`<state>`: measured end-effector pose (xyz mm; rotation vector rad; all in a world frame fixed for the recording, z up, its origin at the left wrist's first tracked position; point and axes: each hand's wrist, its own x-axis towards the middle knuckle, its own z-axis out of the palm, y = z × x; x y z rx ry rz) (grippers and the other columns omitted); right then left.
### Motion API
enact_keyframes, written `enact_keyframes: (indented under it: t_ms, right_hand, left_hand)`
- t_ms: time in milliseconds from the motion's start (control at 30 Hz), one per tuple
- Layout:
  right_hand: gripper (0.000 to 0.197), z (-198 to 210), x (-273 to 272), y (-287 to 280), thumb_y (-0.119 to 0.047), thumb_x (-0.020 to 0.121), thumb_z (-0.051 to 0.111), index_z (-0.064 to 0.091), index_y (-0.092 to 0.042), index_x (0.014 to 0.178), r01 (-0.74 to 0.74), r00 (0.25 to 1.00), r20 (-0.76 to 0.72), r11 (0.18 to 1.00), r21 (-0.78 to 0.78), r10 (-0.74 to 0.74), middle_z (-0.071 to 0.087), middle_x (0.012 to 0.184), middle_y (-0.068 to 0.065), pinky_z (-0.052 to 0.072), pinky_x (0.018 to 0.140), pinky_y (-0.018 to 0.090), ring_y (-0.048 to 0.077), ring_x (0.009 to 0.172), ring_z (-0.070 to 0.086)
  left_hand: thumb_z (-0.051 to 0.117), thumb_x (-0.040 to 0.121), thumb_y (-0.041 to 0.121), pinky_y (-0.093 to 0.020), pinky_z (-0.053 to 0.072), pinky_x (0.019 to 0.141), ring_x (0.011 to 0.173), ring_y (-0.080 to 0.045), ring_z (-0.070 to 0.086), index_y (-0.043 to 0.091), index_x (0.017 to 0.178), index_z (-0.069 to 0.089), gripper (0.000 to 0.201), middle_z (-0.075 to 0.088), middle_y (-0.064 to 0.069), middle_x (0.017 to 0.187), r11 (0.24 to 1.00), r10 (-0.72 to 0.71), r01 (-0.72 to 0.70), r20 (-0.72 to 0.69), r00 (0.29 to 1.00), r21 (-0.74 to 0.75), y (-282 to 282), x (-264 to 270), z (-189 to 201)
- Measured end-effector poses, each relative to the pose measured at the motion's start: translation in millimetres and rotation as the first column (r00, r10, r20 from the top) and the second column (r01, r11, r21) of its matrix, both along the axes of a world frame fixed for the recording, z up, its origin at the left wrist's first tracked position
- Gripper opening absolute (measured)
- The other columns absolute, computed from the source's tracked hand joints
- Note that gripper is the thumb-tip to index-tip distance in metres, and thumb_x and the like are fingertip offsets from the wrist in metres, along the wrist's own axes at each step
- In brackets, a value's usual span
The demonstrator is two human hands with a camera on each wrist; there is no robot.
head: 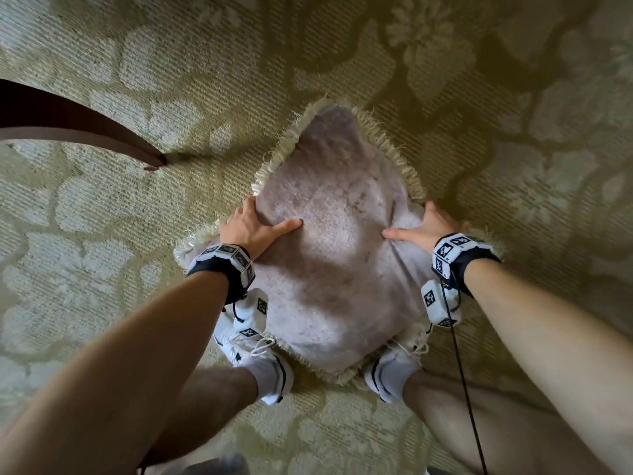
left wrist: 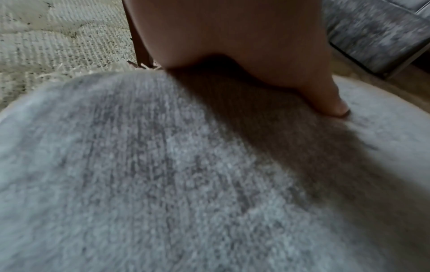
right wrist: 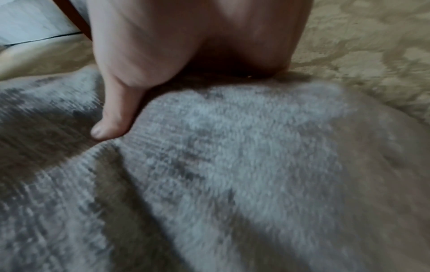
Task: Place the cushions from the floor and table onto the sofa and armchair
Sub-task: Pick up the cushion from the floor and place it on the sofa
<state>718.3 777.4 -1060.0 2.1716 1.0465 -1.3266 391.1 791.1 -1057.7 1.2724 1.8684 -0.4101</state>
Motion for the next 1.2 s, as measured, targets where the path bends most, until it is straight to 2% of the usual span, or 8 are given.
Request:
enact_keyframes:
  t_ms: [167, 267, 333, 467, 600, 767, 900, 1200]
  right_hand:
    - [0.121, 22.6, 1.2, -33.3, -0.068, 0.06, 0.079, 0.025, -0.002, 0.147, 0.0, 1.0, -0.021, 1.0, -0.013, -0.001, 0.045, 0.144, 0.018, 0.04, 0.105, 0.045, 0.037, 0.131, 0.045]
    - [0.085, 34.0, 4.2, -53.9, -0.07, 0.048, 0.082, 0.056, -0.008, 0.101, 0.041, 0.998, -0.049, 0.997, 0.059, -0.038, 0.064, 0.096, 0.01, 0.048, 0.075, 0.033, 0.029, 0.096, 0.061]
    - [0.069, 46.4, 6.3, -59.5, -0.066, 0.05, 0.084, 0.051, -0.013, 0.079, 0.057, 0.998, -0.046, 0.993, 0.102, -0.053, 0.062, 0.08, 0.005, 0.045, 0.067, 0.031, 0.026, 0.081, 0.06]
    - [0.068, 75.8, 9.5, -59.3, -0.071, 0.046, 0.081, 0.045, -0.02, 0.07, 0.059, 0.998, -0.046, 0.986, 0.157, -0.053, 0.055, 0.071, 0.0, 0.039, 0.061, 0.03, 0.025, 0.075, 0.057]
    - [0.063, 117.8, 10.6, -49.1, -0.065, 0.054, 0.084, 0.05, -0.016, 0.075, 0.042, 0.999, -0.042, 0.974, 0.221, -0.034, 0.059, 0.076, 0.002, 0.039, 0.066, 0.029, 0.025, 0.077, 0.057]
    - [0.059, 185.6, 11.7, -31.7, -0.051, 0.064, 0.085, 0.045, -0.012, 0.079, 0.071, 0.994, -0.096, 0.955, 0.288, -0.045, 0.051, 0.07, -0.002, 0.033, 0.054, 0.029, 0.019, 0.066, 0.052]
    - [0.069, 254.7, 14.7, -14.4, -0.057, 0.063, 0.083, 0.047, -0.009, 0.096, 0.037, 0.997, -0.078, 0.948, 0.316, -0.013, 0.053, 0.079, 0.001, 0.034, 0.058, 0.03, 0.025, 0.079, 0.055]
    - [0.062, 442.9, 40.2, 48.6, -0.057, 0.064, 0.083, 0.043, -0.016, 0.089, 0.028, 0.997, -0.075, 0.895, 0.445, 0.006, 0.052, 0.079, -0.004, 0.037, 0.068, 0.03, 0.024, 0.081, 0.053]
  left_hand:
    - [0.045, 0.062, 0.092, -0.039, 0.048, 0.081, 0.103, -0.037, 0.062, 0.02, 0.15, 0.02, 0.116, 0.062, -0.017, 0.121, 0.996, -0.083, 0.083, -0.021, 0.996, -0.016, -17.0, 12.1, 37.0]
    - [0.044, 0.061, 0.093, -0.034, 0.043, 0.068, 0.087, -0.031, 0.064, 0.02, 0.145, 0.026, 0.113, 0.067, -0.012, 0.107, 0.987, -0.16, 0.16, -0.056, 0.986, -0.003, -26.1, 21.1, 55.5]
    - [0.042, 0.058, 0.094, -0.033, 0.044, 0.066, 0.083, -0.03, 0.064, 0.02, 0.141, 0.029, 0.112, 0.066, -0.009, 0.1, 0.985, -0.17, 0.172, -0.062, 0.984, 0.029, -30.3, 25.2, 68.5]
    - [0.043, 0.06, 0.093, -0.033, 0.045, 0.064, 0.08, -0.03, 0.063, 0.021, 0.145, 0.027, 0.113, 0.065, -0.01, 0.098, 0.983, -0.165, 0.17, -0.08, 0.983, 0.065, -32.1, 29.2, 99.7]
    - [0.045, 0.061, 0.091, -0.03, 0.039, 0.055, 0.062, -0.022, 0.05, 0.02, 0.139, 0.031, 0.106, 0.062, -0.007, 0.087, 0.978, -0.155, 0.167, -0.096, 0.983, 0.123, -27.3, 33.3, 140.3]
    - [0.049, 0.062, 0.089, -0.031, 0.036, 0.054, 0.054, -0.018, 0.043, 0.018, 0.129, 0.037, 0.098, 0.047, 0.002, 0.067, 0.969, -0.12, 0.139, -0.103, 0.987, 0.206, -15.4, 37.0, 206.3]
    - [0.049, 0.063, 0.089, -0.031, 0.036, 0.053, 0.058, -0.02, 0.046, 0.019, 0.131, 0.036, 0.098, 0.056, -0.003, 0.078, 0.956, -0.102, 0.126, -0.1, 0.99, 0.266, -1.6, 41.7, 271.7]
    - [0.052, 0.064, 0.088, -0.033, 0.041, 0.059, 0.07, -0.027, 0.052, 0.022, 0.136, 0.033, 0.1, 0.058, -0.005, 0.09, 0.918, -0.047, 0.059, -0.041, 0.998, 0.393, 61.3, 64.1, 447.4]
